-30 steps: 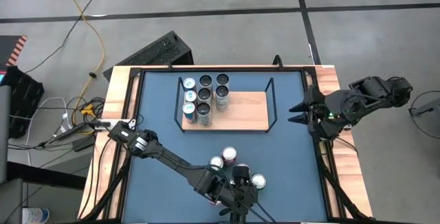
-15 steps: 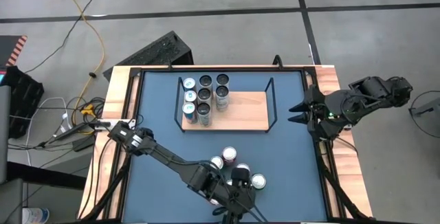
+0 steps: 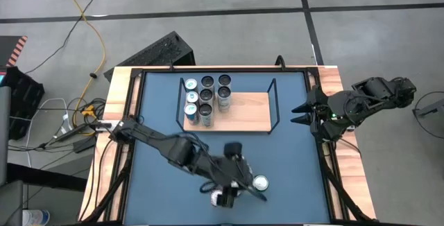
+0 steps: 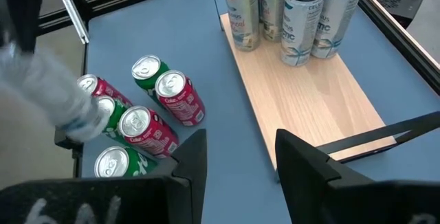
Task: Place canned beverage on shelf
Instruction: Put the white and blue soda can on the shelf aligned with the other white and blue soda cans
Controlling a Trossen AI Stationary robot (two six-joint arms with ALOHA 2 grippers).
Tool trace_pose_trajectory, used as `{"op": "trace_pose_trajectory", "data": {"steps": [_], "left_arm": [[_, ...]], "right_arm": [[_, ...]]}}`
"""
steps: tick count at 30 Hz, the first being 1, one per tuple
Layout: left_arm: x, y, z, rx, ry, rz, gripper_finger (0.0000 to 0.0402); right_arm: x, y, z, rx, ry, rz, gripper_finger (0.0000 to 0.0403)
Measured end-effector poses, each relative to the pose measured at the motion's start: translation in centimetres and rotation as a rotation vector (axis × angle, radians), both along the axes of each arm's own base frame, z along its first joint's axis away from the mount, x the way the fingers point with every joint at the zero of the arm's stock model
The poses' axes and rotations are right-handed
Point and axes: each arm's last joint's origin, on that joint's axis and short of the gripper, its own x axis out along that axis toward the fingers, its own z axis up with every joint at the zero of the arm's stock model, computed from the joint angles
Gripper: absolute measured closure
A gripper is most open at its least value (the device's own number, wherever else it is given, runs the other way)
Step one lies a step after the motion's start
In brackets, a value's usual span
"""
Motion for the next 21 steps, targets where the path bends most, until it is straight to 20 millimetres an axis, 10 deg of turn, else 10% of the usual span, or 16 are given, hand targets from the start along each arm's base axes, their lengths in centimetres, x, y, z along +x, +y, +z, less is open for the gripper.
{"op": "trace_pose_trajectory", "data": {"steps": [9, 21], "left_arm": [[-1.9, 6.5, 3.3, 0.155, -0.013, 0.158, 0.0165], [-1.0, 15.1, 1.4, 0.19, 0.174, 0.292, 0.0165]], "right_arm": [[0.0, 0.0, 0.0, -0.031, 0.002, 0.022, 0.0249], [0.0, 0.0, 0.0, -0.07, 0.005, 0.049, 0.0249]]}}
